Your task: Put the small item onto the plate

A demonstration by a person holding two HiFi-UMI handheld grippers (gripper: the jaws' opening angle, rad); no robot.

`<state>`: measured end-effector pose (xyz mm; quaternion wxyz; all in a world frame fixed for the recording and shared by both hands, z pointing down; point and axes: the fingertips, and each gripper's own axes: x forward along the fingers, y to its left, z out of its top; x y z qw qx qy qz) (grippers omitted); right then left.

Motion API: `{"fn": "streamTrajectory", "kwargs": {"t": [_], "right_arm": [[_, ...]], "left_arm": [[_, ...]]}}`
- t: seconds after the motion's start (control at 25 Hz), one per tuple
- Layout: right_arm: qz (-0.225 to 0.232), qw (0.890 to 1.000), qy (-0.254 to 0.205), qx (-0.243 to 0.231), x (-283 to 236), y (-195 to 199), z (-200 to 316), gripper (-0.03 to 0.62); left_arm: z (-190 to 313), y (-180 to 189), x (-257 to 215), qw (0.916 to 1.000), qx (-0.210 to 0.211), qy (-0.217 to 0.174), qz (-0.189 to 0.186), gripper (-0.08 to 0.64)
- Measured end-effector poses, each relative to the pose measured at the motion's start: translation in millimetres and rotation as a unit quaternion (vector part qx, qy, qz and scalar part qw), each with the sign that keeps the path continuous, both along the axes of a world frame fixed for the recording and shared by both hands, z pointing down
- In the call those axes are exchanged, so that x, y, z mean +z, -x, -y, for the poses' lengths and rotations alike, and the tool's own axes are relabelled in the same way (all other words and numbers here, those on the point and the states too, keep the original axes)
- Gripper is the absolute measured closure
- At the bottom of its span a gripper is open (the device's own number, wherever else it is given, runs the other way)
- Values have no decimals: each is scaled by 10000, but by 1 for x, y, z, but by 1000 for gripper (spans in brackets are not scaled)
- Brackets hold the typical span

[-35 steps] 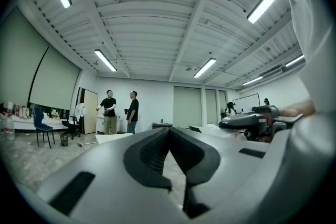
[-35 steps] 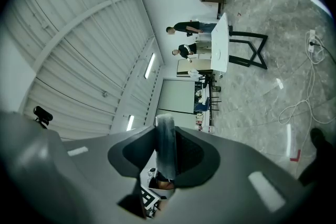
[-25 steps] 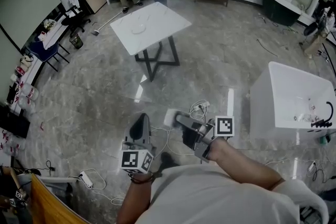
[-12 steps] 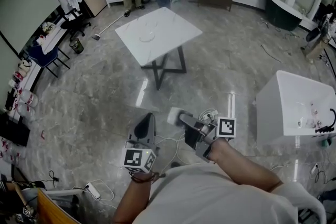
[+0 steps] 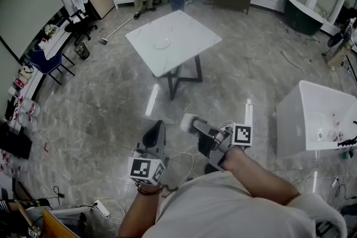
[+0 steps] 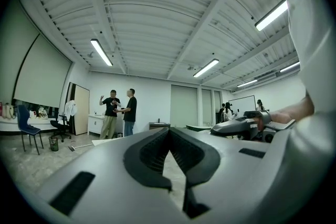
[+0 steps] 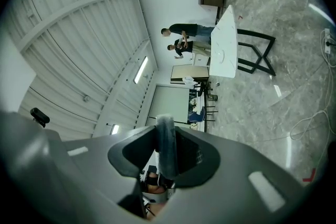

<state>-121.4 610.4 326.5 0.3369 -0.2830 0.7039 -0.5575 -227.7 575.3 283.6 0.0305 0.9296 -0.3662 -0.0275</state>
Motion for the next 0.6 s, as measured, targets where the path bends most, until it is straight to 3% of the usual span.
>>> {"fn": "streamTrajectory", "kwargs": {"t": [0.32, 0.6], "right_arm": [[153, 9997, 23, -173, 12, -20, 83, 489], [154, 9990, -63, -412, 5, -77, 181, 489]], "left_arm": [[74, -16, 12, 9996, -225, 13, 151, 554], [164, -69, 14, 9982, -543, 92, 235, 554]]}}
